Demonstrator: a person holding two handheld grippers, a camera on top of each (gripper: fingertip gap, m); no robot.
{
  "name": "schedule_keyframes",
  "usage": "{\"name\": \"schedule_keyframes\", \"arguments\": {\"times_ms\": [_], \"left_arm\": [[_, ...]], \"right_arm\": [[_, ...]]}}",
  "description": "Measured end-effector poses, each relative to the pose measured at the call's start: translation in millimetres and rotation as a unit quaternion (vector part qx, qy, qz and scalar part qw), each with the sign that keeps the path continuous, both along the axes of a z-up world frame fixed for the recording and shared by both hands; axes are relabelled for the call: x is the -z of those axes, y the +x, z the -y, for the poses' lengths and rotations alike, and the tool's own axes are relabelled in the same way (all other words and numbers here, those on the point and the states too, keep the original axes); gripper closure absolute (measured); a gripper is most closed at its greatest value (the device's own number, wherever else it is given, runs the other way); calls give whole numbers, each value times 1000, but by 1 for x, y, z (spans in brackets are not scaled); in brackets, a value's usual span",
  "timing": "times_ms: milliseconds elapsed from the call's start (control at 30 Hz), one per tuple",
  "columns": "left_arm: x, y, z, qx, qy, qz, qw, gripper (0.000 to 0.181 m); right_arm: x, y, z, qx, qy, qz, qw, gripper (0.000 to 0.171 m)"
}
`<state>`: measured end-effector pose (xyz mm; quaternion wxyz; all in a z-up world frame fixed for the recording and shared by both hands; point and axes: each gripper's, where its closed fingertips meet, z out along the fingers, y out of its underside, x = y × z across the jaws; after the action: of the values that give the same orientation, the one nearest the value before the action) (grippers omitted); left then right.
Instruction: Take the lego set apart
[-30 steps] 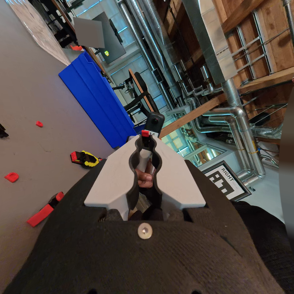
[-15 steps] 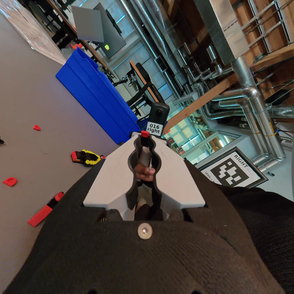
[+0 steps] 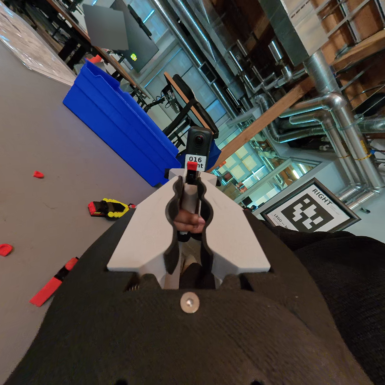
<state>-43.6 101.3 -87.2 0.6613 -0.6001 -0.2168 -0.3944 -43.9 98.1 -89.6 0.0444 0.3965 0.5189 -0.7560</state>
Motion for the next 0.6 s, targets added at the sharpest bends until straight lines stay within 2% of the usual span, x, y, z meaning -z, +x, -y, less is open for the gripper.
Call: {"name": "schedule_keyframes", "arguments": {"times_ms": [200, 600], "left_arm": [[0, 2, 0, 5, 1, -4, 1000, 177], [-2, 2, 1, 2, 8, -9, 1000, 177]], "right_arm": [[1, 1, 1, -5, -4, 2, 1000, 165], [1, 2, 4, -12, -2, 0, 1000, 165]]}}
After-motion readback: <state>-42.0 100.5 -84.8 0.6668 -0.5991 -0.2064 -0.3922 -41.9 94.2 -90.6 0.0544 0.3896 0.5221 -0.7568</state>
